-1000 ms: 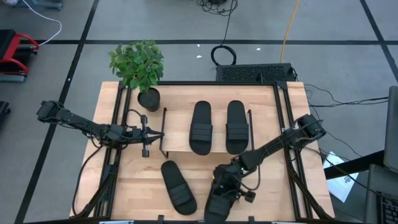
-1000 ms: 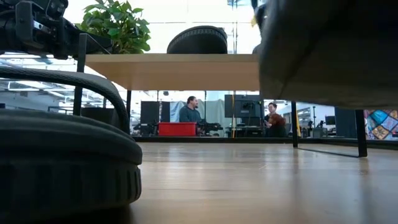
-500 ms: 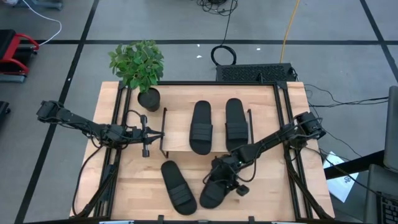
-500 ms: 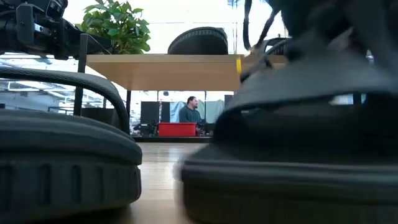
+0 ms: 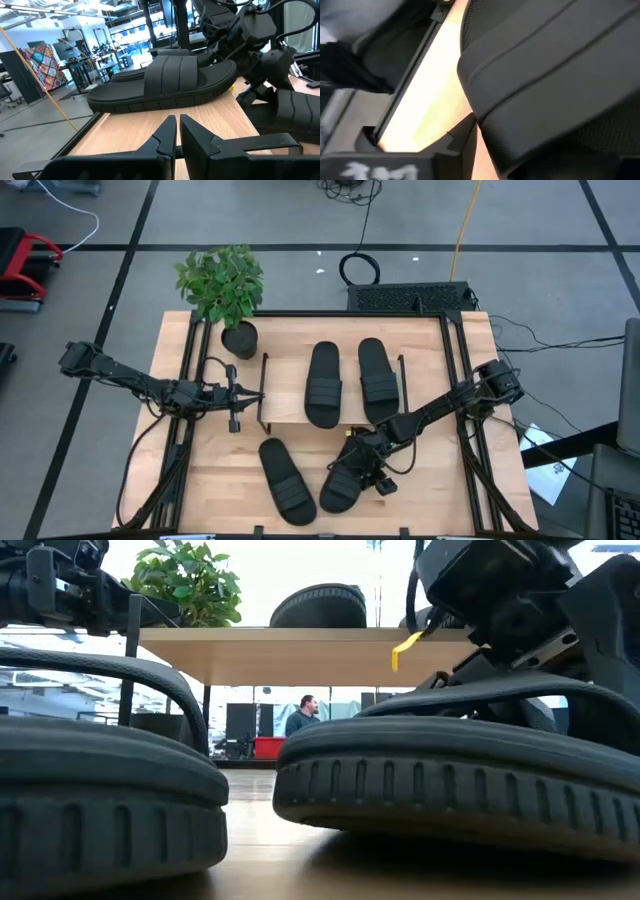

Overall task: Pick and place slides into the shelf
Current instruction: Put the right black slide under the shelf

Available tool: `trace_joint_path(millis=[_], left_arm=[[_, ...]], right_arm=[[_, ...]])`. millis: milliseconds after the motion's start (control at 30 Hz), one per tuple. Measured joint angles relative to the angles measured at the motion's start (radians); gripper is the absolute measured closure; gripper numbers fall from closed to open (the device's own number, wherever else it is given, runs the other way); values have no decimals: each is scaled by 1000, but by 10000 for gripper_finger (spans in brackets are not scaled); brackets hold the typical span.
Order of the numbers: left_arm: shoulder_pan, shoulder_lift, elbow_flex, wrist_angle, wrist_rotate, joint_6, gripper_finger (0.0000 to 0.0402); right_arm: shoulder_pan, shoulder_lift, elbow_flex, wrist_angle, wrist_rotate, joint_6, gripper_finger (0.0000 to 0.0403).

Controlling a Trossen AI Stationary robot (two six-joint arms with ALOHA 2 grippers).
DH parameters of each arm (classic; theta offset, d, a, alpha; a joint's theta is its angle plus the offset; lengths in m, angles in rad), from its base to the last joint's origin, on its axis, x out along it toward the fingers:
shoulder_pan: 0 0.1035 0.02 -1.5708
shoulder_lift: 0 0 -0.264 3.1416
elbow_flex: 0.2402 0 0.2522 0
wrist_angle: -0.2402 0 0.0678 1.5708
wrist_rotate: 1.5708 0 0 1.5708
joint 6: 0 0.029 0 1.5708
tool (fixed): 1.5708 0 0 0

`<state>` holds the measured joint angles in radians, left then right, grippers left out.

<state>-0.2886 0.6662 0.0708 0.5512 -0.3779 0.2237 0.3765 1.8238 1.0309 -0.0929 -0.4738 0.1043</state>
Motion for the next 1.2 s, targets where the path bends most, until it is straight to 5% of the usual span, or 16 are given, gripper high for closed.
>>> trace_joint_path(millis=[467,600,767,900,1033,1200], left_arm=[[0,0,0,0,0,0,369],[0,0,0,0,1,0,369],[0,0,0,0,1,4,369],[2,0,-1,0,29,7,369],[-25,1,-1,-2,99,33,369],[-133,3,22,-26,89,51,369]], right_arm=[[66,-207,-2,-50,132,85,215],[123,-294,-1,-102,326,93,226],[234,-388,-1,-184,713,36,253],[317,-412,0,-185,933,2,309],[386,-397,-1,-178,1068,-67,390],[425,-383,-71,48,1227,-231,393]])
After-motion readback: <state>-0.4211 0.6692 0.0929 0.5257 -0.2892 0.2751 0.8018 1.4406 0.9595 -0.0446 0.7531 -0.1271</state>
